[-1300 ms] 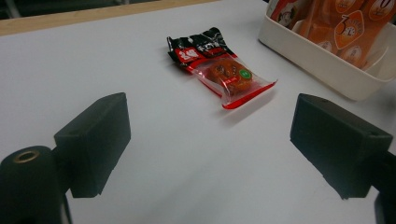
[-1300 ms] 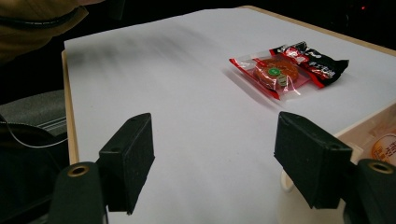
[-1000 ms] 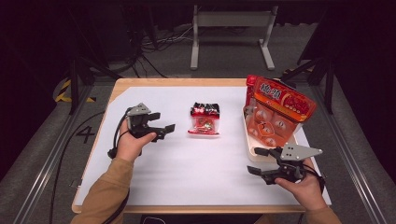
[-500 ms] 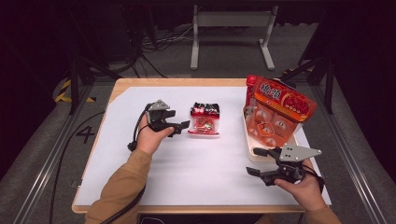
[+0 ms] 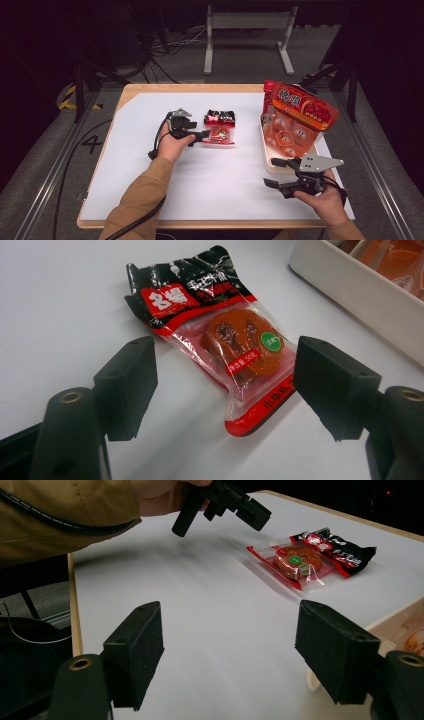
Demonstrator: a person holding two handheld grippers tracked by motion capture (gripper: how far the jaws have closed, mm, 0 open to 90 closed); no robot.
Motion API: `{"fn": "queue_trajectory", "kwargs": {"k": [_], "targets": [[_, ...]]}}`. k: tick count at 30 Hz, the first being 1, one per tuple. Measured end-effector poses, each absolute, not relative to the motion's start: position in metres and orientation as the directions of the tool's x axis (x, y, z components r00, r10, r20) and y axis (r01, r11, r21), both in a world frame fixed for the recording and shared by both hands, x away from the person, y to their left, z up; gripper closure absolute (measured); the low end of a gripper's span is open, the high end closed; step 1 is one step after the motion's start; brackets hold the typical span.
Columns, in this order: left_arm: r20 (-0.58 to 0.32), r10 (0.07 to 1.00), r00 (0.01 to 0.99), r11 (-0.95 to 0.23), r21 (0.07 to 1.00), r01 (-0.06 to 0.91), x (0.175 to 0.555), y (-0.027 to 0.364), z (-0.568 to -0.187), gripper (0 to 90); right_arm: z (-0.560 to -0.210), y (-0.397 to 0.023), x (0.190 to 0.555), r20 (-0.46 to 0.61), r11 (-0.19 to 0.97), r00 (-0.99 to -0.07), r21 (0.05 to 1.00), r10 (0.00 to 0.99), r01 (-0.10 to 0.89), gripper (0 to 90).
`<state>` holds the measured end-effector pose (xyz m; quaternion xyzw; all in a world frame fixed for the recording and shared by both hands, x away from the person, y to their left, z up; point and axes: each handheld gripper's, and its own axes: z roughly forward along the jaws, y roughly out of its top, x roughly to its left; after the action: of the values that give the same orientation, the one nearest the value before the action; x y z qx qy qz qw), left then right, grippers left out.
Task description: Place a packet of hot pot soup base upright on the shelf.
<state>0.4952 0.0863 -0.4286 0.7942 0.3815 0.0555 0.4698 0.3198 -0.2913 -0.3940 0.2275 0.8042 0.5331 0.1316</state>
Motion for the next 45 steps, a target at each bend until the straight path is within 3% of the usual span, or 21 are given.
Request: {"fn": "queue_trajectory", "kwargs": {"k": [17,24,30,45], "targets": [[-0.349,0.644,0.681,-0.301,0.703,0.645,0.502,0.073,-0.445,46.1,-0.397,-0.290,0.320,0.031,0.339,-0.863,0.912,0.504,0.231,27.6],[-0.362,0.639,0.678,-0.328,0.670,0.666,0.501,0.067,-0.449,61.8,-0.397,-0.290,0.320,0.028,0.341,-0.862,0.911,0.505,0.230,27.4],[-0.358,0.632,0.688,-0.347,0.663,0.664,0.499,0.068,-0.448,82.6,-0.398,-0.290,0.320,0.030,0.344,-0.863,0.910,0.505,0.233,27.4],[-0.214,0.621,0.754,-0.406,0.735,0.543,0.481,0.064,-0.434,90.0,-0.395,-0.290,0.322,0.034,0.337,-0.853,0.910,0.521,0.242,27.5]]}}
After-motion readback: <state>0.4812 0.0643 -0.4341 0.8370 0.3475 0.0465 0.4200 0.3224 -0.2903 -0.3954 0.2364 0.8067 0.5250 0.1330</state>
